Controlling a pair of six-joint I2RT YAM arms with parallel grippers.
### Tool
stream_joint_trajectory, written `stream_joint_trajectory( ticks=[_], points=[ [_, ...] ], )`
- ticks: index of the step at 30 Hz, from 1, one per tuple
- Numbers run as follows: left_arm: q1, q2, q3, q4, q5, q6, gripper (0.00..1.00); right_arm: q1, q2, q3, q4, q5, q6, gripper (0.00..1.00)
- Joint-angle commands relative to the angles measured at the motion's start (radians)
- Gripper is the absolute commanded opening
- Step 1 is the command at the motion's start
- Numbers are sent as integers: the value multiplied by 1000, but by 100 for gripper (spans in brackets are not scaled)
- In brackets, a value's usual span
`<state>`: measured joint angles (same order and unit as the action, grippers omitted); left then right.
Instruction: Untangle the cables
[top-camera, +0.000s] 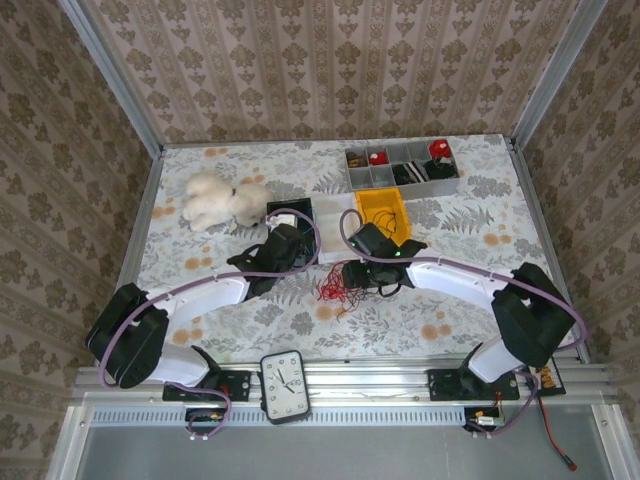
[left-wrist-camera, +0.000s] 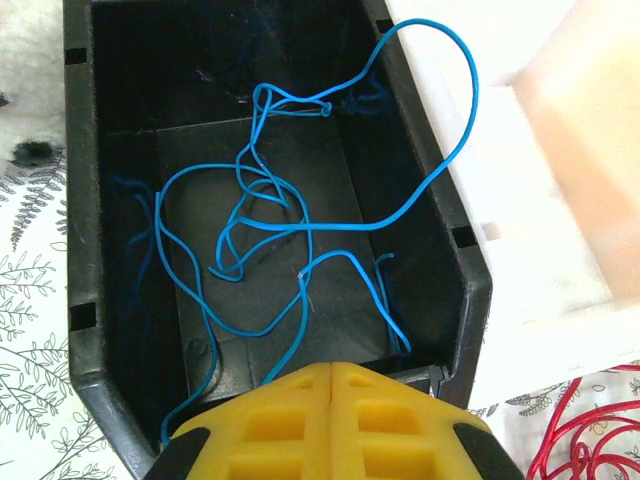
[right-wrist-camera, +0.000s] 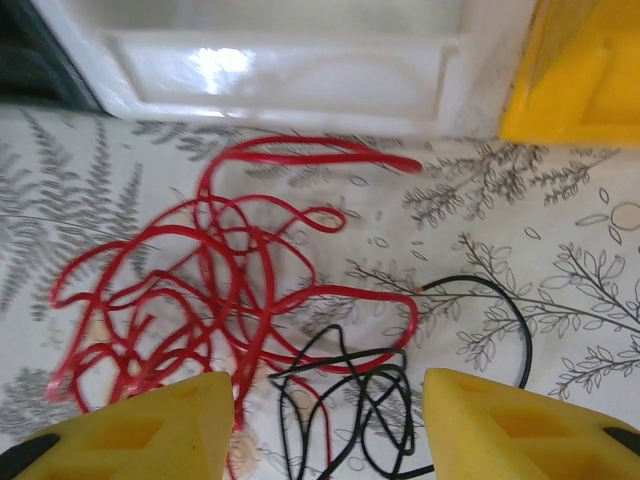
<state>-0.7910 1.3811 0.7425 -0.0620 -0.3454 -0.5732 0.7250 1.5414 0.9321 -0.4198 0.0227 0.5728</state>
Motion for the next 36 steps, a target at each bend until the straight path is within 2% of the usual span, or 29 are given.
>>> stream_joint_trajectory(
  ticks=[1, 6, 13, 19, 26, 28, 29, 31, 33, 36],
  points=[
    [1, 1, 31, -19, -13, -17, 0, 2, 33, 22, -72, 44, 0, 52],
    [1, -4, 29, -21, -14, -21, 0, 4, 47, -10, -64, 18, -17, 50],
    [1, 7, 41, -29, -10, -22, 0, 2, 65, -16, -27, -27, -31, 24],
    [0, 14, 50, -33, -8, -25, 0, 3, 59, -26, -18, -32, -32, 23],
    [0, 27, 66, -42, 2, -24, 0, 3, 72, -39, -9, -48, -28, 26],
    [-1, 30, 71, -45, 4, -24, 0, 3, 79, -39, -8, -52, -30, 23],
    [-2, 33, 74, -45, 6, -24, 0, 3, 81, -38, -11, -52, -30, 18],
    [-2, 36, 78, -45, 8, -24, 0, 3, 77, -36, -23, -32, -25, 9],
    [-1, 39, 79, -47, 8, -24, 0, 1, 55, -43, -38, 19, -16, 5],
    [-2, 41, 81, -51, 2, -28, 0, -5, -20, -53, -96, 190, 30, 1]
  ],
)
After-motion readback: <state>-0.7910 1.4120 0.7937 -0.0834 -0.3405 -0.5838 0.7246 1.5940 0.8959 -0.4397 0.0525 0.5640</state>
